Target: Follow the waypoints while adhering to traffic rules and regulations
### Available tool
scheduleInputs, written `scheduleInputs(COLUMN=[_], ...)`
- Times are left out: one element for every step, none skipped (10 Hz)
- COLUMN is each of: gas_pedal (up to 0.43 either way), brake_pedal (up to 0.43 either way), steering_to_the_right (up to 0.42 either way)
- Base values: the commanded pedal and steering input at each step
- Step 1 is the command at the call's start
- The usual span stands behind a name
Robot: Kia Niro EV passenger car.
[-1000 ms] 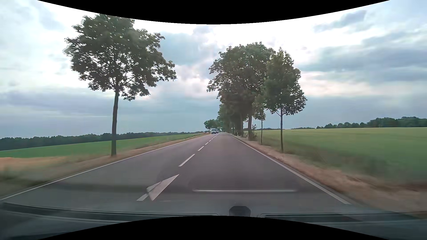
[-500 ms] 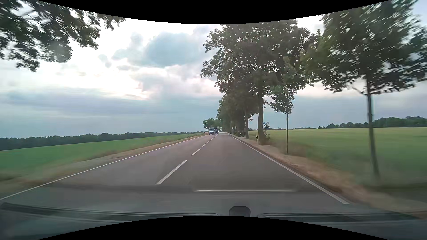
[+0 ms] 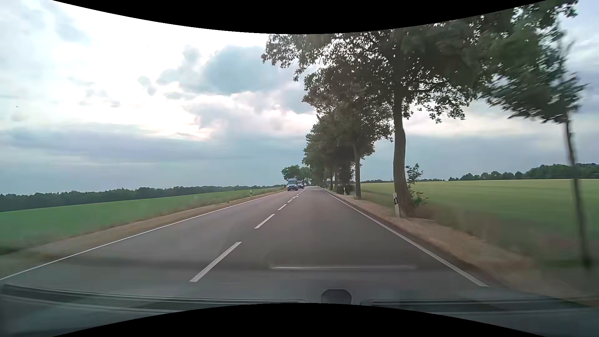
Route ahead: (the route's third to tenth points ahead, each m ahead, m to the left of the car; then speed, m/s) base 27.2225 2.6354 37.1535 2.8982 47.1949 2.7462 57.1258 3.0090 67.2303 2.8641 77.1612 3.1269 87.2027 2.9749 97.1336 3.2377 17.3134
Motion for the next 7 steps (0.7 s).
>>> scheduleInputs(gas_pedal=[0.177, 0.177, 0.177, 0.177, 0.177, 0.177, 0.177], brake_pedal=[0.0, 0.0, 0.0, 0.0, 0.0, 0.0, 0.0], steering_to_the_right=[-0.003, -0.003, -0.003, -0.003, -0.003, -0.003, -0.003])
